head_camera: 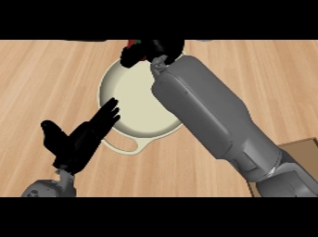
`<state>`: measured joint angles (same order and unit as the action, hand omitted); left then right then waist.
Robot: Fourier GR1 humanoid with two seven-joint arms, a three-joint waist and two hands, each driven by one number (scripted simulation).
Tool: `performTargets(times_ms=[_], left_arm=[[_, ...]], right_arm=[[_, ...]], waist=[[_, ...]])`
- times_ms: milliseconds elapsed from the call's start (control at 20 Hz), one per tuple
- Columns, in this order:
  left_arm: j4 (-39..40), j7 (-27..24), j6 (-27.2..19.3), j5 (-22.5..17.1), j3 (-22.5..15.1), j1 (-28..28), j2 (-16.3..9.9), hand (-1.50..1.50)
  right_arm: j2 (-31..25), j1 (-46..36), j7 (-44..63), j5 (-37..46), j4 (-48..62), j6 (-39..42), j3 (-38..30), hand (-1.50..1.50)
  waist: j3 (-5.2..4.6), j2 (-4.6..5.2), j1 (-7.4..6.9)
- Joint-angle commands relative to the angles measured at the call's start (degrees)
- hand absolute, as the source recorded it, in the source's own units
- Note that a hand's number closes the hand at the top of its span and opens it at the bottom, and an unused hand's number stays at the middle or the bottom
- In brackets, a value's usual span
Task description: Pick the tomato from the tray and place it in the pot
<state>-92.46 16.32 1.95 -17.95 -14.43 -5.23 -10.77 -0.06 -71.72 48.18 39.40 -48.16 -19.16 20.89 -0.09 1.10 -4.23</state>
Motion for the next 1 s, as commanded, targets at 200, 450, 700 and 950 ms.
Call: performTargets(times_ms=[200, 450, 700, 950], left_arm=[[1.4, -1.3, 0.6, 0.9, -0.9, -0.1, 1.4, 0.0], [2.1, -0.5, 2.2, 1.0, -1.8, -2.8, 1.4, 0.0], [2.7, -1.4, 1.2, 2.2, -2.0, -2.9, 2.3, 0.0], [-0.8, 2.2, 1.1, 0.7, -1.7, -3.5, 1.9, 0.0]], right_arm=[[0.1, -2.0, -8.5, -10.7, 15.7, -7.7, 3.4, 1.5], [0.1, -0.8, -11.8, -19.4, 15.5, -16.2, -1.9, -1.5], [0.1, 1.3, -20.0, -27.6, 14.2, -22.5, -3.6, -1.5], [0.1, 1.7, -28.2, -33.7, 14.5, -26.5, -4.7, -1.5]], waist=[[-0.03, 0.48, -1.79], [0.03, 1.49, -3.93], [0.06, 1.61, -4.65], [0.14, 1.1, -4.63]])
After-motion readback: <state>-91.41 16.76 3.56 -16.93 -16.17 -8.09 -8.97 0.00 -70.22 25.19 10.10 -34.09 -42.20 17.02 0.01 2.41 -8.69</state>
